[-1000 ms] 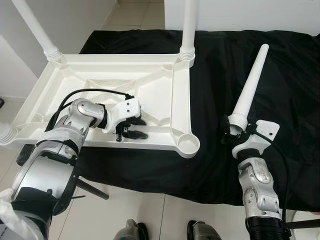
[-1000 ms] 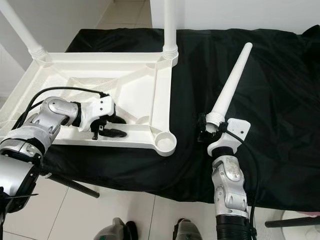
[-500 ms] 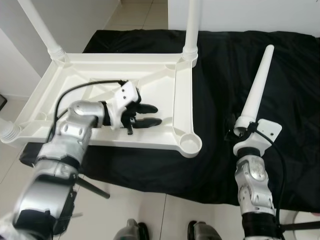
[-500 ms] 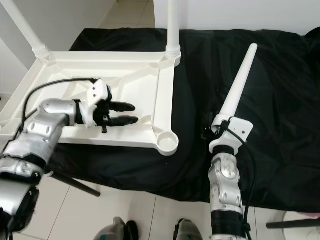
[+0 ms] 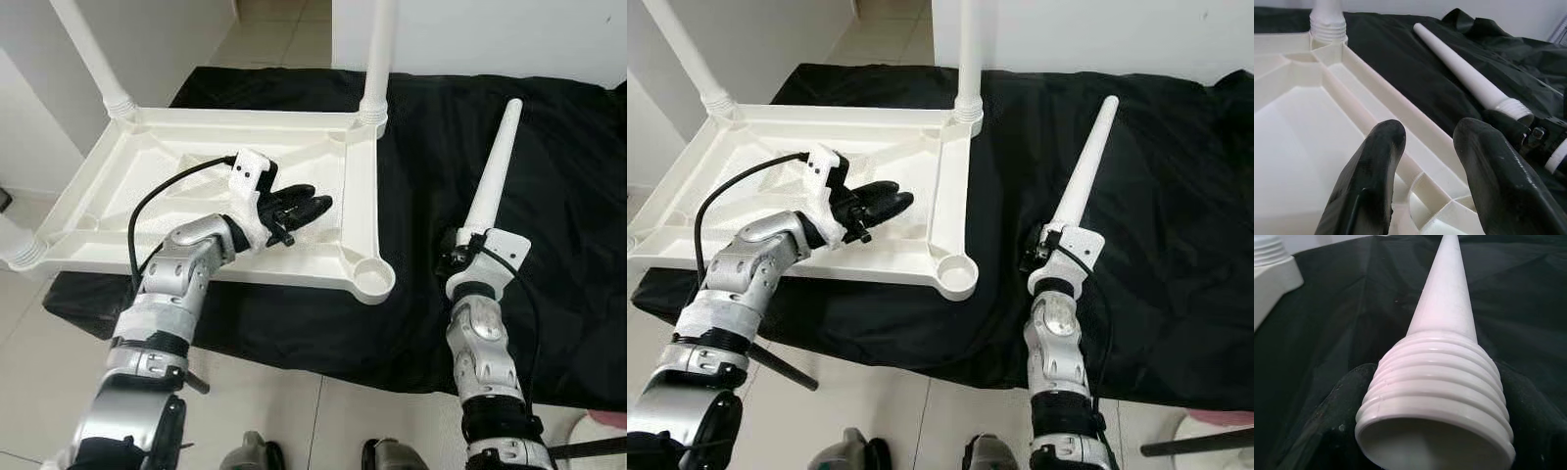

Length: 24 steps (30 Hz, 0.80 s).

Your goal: Building children table

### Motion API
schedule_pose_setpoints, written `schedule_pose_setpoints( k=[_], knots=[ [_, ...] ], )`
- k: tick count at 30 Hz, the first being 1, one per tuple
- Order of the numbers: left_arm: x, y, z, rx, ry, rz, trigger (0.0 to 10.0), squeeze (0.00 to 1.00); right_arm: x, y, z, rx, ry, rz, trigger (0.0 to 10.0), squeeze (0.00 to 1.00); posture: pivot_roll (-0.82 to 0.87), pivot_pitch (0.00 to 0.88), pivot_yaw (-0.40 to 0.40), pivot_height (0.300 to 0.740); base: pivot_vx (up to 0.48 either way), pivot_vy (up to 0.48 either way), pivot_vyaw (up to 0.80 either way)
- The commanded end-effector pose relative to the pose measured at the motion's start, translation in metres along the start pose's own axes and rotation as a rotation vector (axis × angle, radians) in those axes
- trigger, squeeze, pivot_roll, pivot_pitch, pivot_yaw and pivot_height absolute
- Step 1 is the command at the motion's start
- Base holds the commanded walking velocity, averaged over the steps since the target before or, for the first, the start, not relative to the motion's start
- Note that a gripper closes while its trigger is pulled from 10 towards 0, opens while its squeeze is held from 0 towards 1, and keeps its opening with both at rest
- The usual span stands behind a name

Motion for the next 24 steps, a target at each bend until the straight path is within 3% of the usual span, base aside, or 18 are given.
schedule_pose_setpoints(
  k=[1, 5, 6, 8, 9, 15, 16, 24],
  knots=[
    [-0.007, 0.0, -0.003, 0.025, -0.015, -0.02, 10.0, 0.0, -0.012, 0.008, -0.002, -0.042, -0.058, -0.011, 0.0, 0.0, -0.04, 0.059, 0.069, 0.74, 0.0, 0.0, 0.0],
    [-0.011, 0.005, -0.002, 0.036, -0.018, -0.048, 10.0, 0.0, -0.012, 0.012, -0.001, -0.073, -0.061, -0.015, 0.0, 0.0, -0.05, 0.054, 0.064, 0.74, 0.0, 0.0, 0.0],
    [-0.01, 0.005, -0.001, 0.051, -0.02, -0.06, 10.0, 0.0, -0.007, 0.011, 0.0, -0.067, -0.035, -0.025, 2.3, 0.0, -0.05, 0.054, 0.059, 0.74, 0.0, 0.0, 0.0],
    [-0.009, 0.006, -0.001, 0.064, -0.022, -0.069, 10.0, 0.0, -0.004, 0.01, 0.001, -0.06, -0.015, -0.033, 2.3, 0.0, -0.05, 0.054, 0.059, 0.74, 0.0, 0.0, 0.0],
    [-0.007, 0.005, 0.0, 0.07, -0.022, -0.083, 10.0, 0.0, 0.001, 0.007, 0.002, -0.044, 0.019, -0.026, 10.0, 0.0, -0.06, 0.051, 0.056, 0.74, 0.0, 0.0, 0.0],
    [-0.007, 0.005, 0.002, 0.091, -0.048, -0.138, 10.0, 0.0, 0.031, -0.006, -0.003, 0.05, 0.195, 0.056, 10.0, 0.0, -0.06, 0.022, 0.035, 0.74, 0.0, 0.0, 0.0],
    [-0.001, 0.003, 0.002, 0.106, -0.021, -0.139, 10.0, 0.0, 0.044, -0.016, -0.005, 0.113, 0.26, 0.079, 10.0, 0.0, -0.07, 0.011, 0.036, 0.74, 0.0, 0.0, 0.0],
    [0.006, 0.002, 0.006, 0.136, 0.035, -0.12, 10.0, 0.0, 0.056, -0.025, -0.004, 0.17, 0.318, 0.032, 10.0, 0.0, -0.07, 0.0, 0.043, 0.74, 0.0, 0.0, 0.0]
  ],
)
Point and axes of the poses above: a point about 5 cm out from each wrist's last joint towards the gripper, its own z axis pointing out of the wrist towards the gripper, its own x axis along the axis of the wrist's last joint, y = z × x, the point moved 1 cm from there along z, pointing out of the wrist towards the gripper, and after that the axes turned 1 degree about z, right-handed, at the moved point
